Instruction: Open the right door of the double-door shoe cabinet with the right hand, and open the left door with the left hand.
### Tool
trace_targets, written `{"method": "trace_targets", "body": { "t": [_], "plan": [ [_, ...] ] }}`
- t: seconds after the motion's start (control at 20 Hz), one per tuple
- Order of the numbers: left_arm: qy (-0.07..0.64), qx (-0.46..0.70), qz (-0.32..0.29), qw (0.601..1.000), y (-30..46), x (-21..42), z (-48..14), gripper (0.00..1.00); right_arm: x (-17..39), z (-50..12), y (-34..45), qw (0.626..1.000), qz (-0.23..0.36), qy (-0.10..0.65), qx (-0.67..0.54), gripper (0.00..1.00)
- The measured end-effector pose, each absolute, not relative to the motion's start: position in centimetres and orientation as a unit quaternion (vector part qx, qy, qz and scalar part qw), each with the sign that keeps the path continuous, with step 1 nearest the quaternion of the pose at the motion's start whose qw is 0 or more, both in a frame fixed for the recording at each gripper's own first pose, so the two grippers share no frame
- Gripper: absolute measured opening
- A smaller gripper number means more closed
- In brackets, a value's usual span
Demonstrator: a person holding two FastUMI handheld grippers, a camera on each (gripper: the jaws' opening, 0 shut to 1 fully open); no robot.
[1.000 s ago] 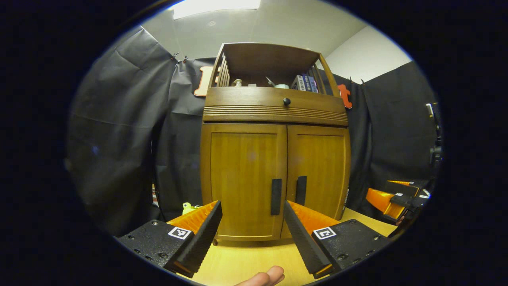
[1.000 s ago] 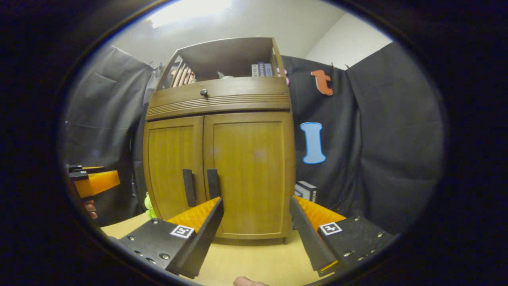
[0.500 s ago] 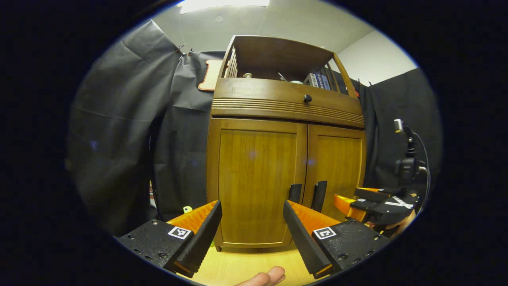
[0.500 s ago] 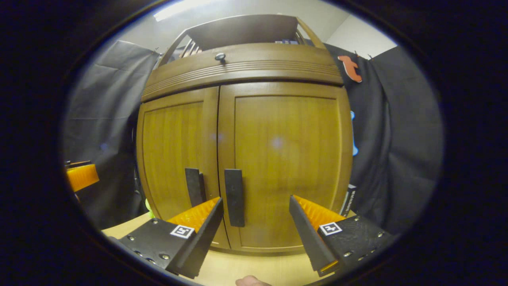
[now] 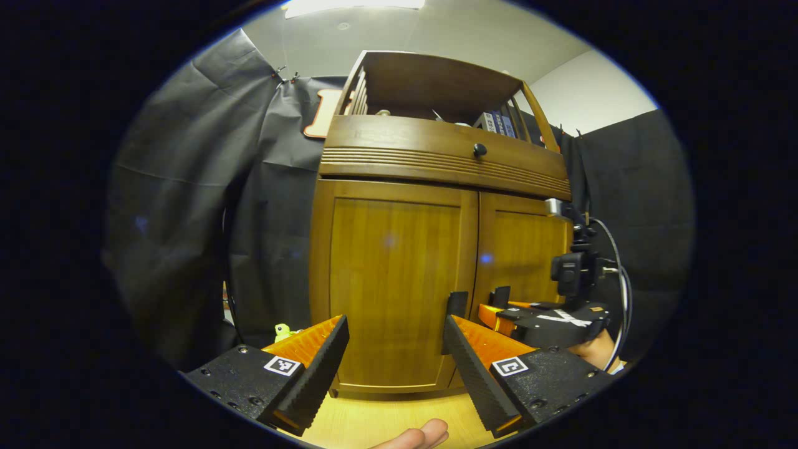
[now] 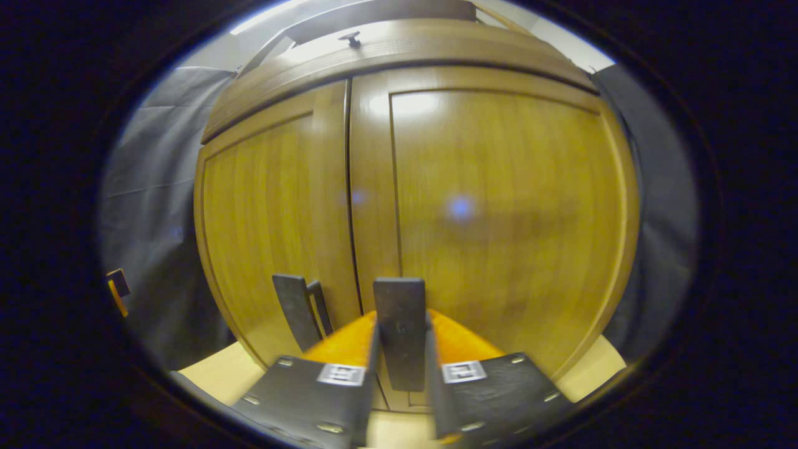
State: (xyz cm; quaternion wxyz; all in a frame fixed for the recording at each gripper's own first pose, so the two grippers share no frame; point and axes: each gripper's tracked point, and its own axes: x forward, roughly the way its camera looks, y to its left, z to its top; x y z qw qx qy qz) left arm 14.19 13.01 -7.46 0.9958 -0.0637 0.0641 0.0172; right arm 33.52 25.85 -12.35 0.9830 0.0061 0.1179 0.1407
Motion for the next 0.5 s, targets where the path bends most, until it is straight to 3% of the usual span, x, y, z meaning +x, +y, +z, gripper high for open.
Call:
{"method": "trace_targets", "body": {
  "t": [0.05, 0.1, 0.25, 0.5],
  "plan": [
    [0.068, -0.064, 0.012, 0.996, 12.4, 14.3, -7.4, 0.96, 34.4, -13.0, 26.2, 0.98, 0.15, 0.131, -0.001, 0.3],
    [0.067, -0.064, 0.008, 0.996, 11.9, 14.2, -7.4, 0.92, 34.4, -12.9, 26.1, 0.98, 0.158, 0.12, 0.004, 0.24],
    [0.057, -0.062, 0.003, 0.996, 11.1, 13.7, -6.5, 0.96, 34.1, -13.0, 26.2, 0.976, 0.183, 0.12, 0.001, 0.24],
    [0.046, -0.055, 0.003, 0.997, 10.0, 13.1, -5.8, 0.92, 33.9, -12.3, 26.1, 0.972, 0.204, 0.119, 0.004, 0.24]
  ]
}}
